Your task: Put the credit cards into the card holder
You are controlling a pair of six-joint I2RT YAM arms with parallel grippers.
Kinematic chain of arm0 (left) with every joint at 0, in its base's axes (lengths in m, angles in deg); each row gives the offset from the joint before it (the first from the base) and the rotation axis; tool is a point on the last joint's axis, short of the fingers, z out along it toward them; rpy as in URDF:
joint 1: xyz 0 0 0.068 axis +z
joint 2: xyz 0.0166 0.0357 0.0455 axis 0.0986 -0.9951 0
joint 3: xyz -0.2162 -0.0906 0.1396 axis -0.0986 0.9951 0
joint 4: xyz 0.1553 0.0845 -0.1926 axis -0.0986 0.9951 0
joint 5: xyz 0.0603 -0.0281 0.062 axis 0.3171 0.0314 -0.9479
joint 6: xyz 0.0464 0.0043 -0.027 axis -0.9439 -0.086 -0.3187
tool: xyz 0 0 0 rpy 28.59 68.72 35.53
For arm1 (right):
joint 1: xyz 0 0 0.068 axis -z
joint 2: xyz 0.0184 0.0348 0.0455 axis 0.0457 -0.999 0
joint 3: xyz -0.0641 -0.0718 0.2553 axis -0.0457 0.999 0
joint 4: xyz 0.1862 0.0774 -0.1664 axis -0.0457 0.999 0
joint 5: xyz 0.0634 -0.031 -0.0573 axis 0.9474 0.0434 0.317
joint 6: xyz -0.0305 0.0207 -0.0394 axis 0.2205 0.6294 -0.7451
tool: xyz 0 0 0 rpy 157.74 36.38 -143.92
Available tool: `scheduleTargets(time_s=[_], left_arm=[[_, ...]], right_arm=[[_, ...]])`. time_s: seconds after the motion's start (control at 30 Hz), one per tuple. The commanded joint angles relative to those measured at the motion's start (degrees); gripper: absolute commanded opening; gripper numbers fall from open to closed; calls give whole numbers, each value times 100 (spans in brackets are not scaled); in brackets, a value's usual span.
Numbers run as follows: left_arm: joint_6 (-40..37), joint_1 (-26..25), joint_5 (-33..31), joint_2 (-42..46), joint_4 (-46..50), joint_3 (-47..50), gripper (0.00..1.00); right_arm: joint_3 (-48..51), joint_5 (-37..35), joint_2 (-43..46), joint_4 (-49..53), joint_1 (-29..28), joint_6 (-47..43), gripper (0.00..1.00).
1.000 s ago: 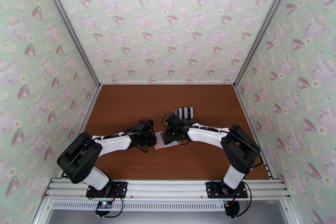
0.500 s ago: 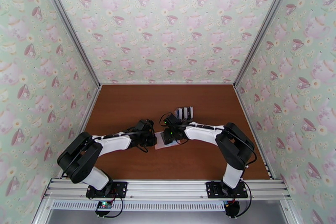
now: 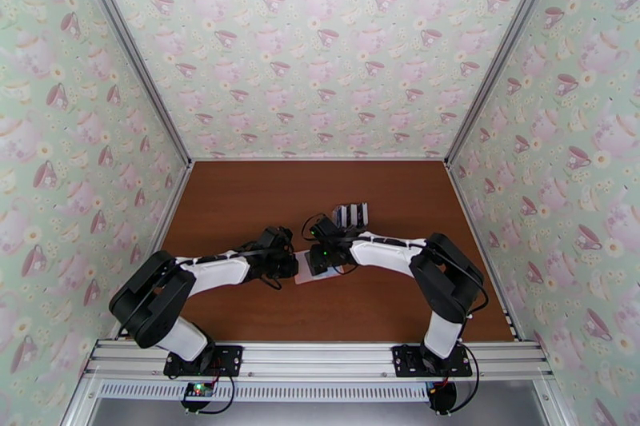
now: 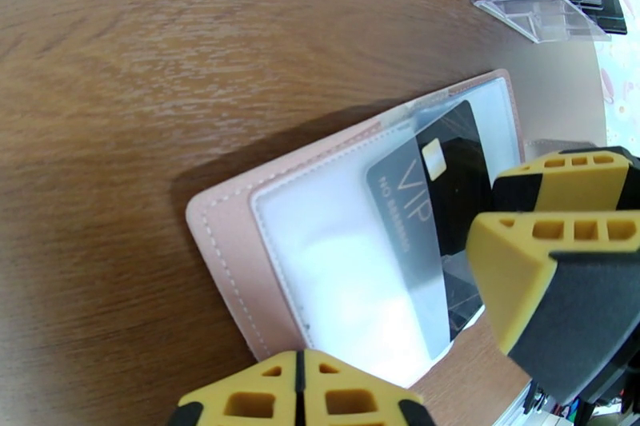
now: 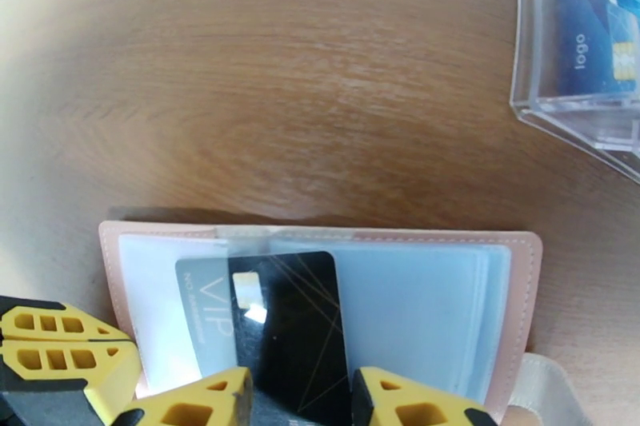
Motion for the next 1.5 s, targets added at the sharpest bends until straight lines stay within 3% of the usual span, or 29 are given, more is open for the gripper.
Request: scheduleTargets(time_s=[0.0, 1.0, 1.47], left_arm=[[-41, 20, -50, -286, 218, 221, 7], [-164, 122, -112, -340, 276, 215, 5], [-164, 167, -68, -367, 206, 260, 5]], right_arm=[[-152, 169, -39, 34, -64, -12, 39], [-414, -36, -247, 289, -110, -69, 39], [-384, 310, -256, 81, -119, -22, 38]])
